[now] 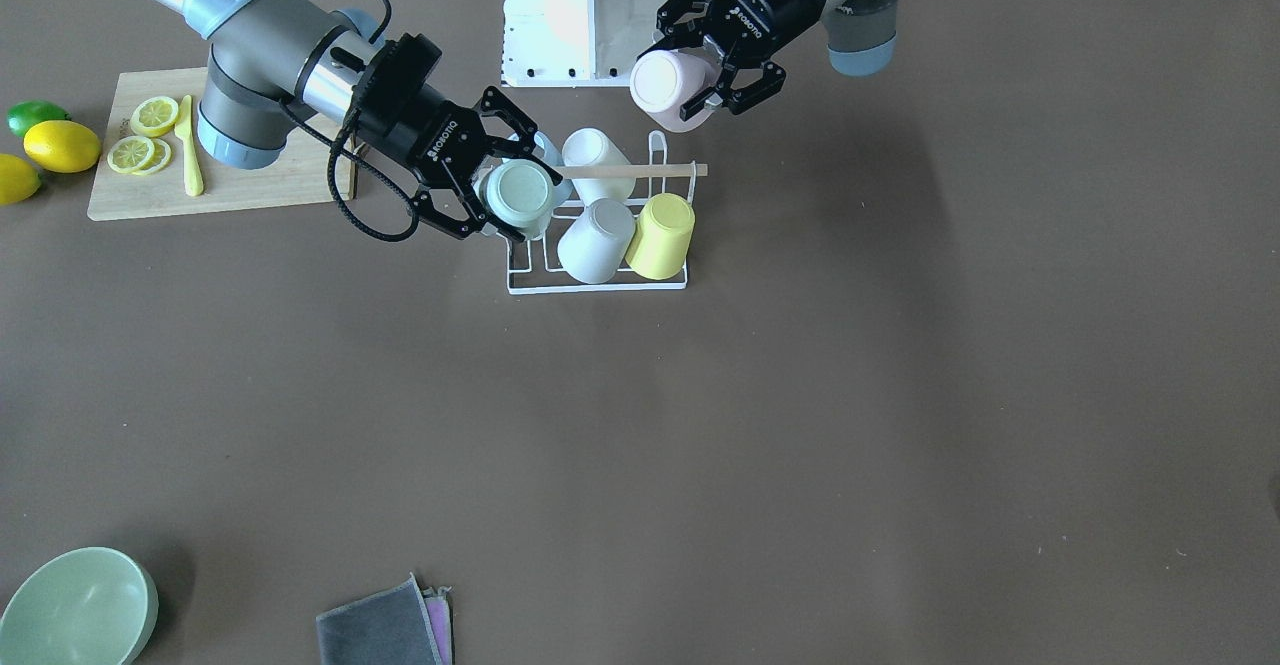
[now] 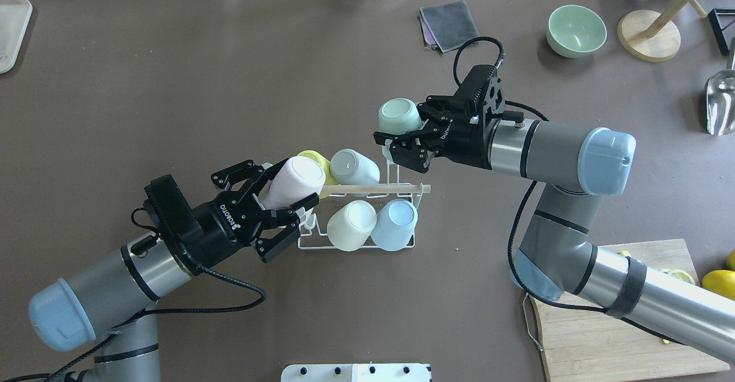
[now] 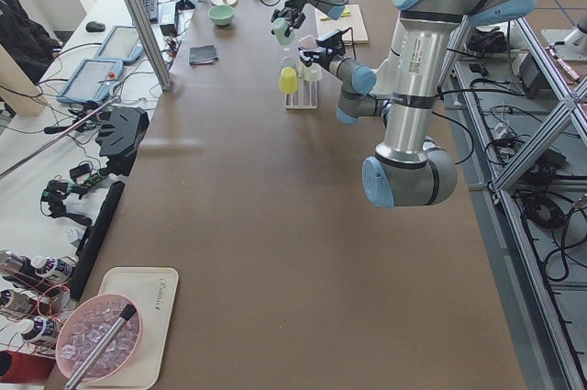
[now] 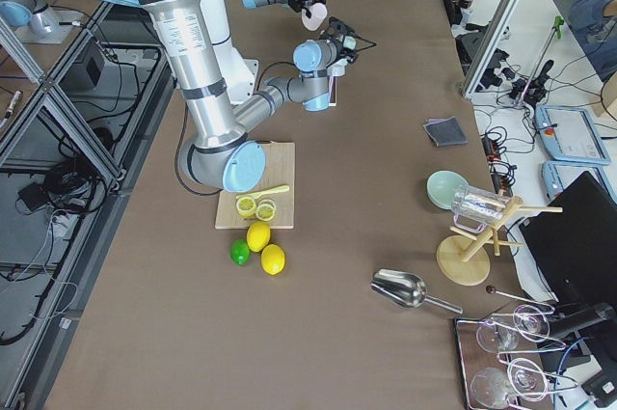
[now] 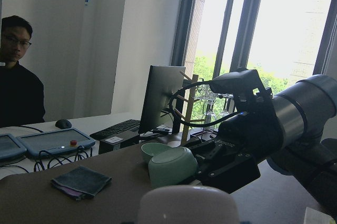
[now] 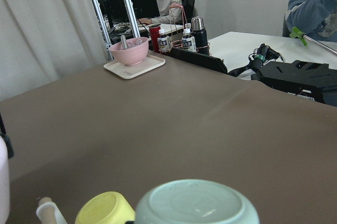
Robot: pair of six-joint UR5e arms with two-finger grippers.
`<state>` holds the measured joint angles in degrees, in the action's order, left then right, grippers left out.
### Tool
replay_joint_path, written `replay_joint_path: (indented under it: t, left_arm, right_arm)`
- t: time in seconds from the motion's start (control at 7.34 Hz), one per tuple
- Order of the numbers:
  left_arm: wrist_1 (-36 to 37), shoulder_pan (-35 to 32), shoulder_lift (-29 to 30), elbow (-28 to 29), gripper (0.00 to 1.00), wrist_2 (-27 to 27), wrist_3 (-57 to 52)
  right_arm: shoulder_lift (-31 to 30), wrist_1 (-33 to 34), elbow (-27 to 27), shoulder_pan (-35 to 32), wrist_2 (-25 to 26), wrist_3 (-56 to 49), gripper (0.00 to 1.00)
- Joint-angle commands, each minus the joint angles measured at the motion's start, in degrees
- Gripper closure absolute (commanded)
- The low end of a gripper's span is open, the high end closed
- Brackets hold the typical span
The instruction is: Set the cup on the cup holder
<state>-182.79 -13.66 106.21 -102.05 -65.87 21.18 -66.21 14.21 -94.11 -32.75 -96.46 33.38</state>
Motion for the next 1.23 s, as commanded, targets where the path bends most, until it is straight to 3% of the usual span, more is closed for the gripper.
replay_joint_path:
  t: [0.0, 0.27, 1.09]
  left_arm:
    - [-0.38, 0.74, 0.75, 1.59, 1.00, 0.04, -0.26]
    - [-0.47, 1.35, 1.10, 2.12, 1.00, 0.04, -0.17]
    - [-0.55, 1.62, 1.63, 4.40, 1.00, 0.74, -0.26]
  right_arm:
    - [0.47, 0.12, 1.29, 0.49, 0.75, -0.42, 1.00]
    - [1.26, 0.64, 1.38, 2.68, 4.25, -0.60, 1.00]
    - [0.47, 0.47, 1.82, 4.89, 4.44, -1.21, 1.00]
